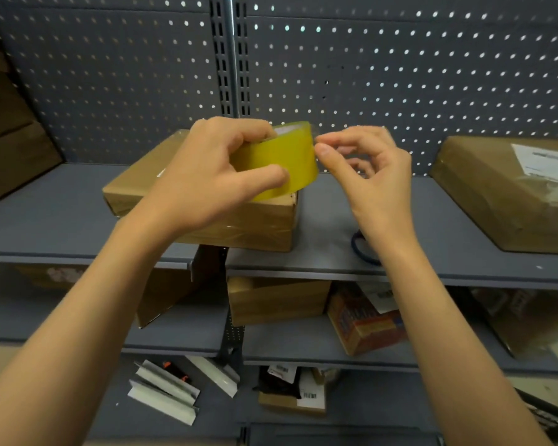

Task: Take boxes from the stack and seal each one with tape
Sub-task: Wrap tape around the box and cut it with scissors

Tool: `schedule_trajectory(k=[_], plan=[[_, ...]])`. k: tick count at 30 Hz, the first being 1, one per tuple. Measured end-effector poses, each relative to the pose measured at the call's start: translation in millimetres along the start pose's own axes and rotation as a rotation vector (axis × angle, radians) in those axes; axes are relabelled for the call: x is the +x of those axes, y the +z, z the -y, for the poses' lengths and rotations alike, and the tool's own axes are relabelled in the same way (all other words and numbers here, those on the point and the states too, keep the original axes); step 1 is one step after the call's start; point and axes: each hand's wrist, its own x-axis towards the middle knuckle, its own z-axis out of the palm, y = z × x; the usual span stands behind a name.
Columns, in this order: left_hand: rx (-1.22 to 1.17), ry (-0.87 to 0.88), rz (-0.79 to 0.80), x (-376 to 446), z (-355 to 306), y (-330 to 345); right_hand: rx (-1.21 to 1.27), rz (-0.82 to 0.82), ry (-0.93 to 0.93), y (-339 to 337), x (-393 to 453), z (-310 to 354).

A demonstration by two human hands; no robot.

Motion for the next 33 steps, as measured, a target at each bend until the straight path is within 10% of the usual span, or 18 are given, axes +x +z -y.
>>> schedule_trajectory(k=[20, 33], plan=[[0.221, 0.158, 0.243, 73.5, 23.3, -16.2, -0.038, -0.318, 0.027, 2.2, 4.9, 0.8], [-0.183, 0.008, 0.318, 80.7, 48.2, -19.2, 0.163, -0.432, 0.387, 3.0, 2.8, -14.7]])
